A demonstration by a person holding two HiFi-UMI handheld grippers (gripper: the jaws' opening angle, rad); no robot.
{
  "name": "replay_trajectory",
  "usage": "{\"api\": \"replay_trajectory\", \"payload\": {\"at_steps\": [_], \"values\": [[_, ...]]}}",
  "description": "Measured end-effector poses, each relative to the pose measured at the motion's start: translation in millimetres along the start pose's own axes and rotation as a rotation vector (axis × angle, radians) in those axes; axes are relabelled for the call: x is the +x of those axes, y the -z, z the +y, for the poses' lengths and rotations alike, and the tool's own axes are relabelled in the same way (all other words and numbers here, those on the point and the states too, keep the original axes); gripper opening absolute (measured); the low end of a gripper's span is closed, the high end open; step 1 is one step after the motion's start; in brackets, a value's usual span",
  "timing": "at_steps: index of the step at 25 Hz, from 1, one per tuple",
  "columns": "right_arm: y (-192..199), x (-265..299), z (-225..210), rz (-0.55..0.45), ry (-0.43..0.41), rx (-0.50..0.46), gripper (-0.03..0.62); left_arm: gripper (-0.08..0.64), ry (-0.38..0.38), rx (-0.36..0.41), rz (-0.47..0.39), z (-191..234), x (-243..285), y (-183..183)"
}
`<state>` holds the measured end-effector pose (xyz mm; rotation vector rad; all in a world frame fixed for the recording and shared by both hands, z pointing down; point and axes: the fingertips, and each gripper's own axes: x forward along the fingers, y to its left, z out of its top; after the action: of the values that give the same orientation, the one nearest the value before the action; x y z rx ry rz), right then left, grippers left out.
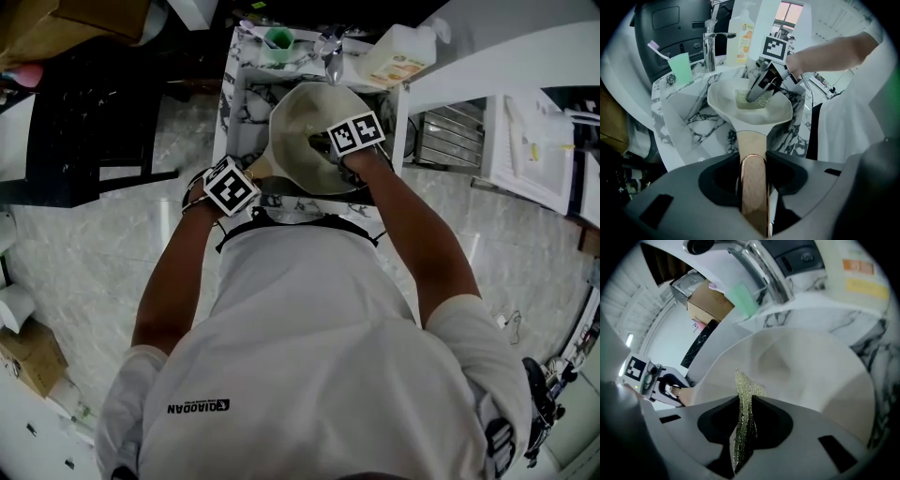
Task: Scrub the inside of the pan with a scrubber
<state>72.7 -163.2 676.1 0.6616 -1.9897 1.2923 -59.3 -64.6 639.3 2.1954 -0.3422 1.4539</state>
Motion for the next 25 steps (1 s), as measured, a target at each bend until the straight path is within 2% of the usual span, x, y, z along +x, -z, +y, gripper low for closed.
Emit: {"api": "replay_trajectory", "payload": {"at_steps": [3,6,12,17,25], "values": [[-28,-12,-31,-0.114,0.152,-0.082,0.087,0.176,-0.002,0.002,0.002,1,0,0],[-46,-20,-46,-0.178,0.235,-0.144,0.087,0.176,-0.002,0.001,0.001,1,0,1],[-56,-13,-66,-0.139,0.392,-0.316,0.086,0.176,-0.002,0.001,0.002,1,0,1],[-50,12,-65,-0.082,0.404,-0.442,0.087,0.176,-0.02,0.006,-0.012,3,-5,-6],[-41,30,-74,-0.077,0.386,-0.362,0.094,0.176,-0.016,0.008,-0.012,3,-4,-6]]}}
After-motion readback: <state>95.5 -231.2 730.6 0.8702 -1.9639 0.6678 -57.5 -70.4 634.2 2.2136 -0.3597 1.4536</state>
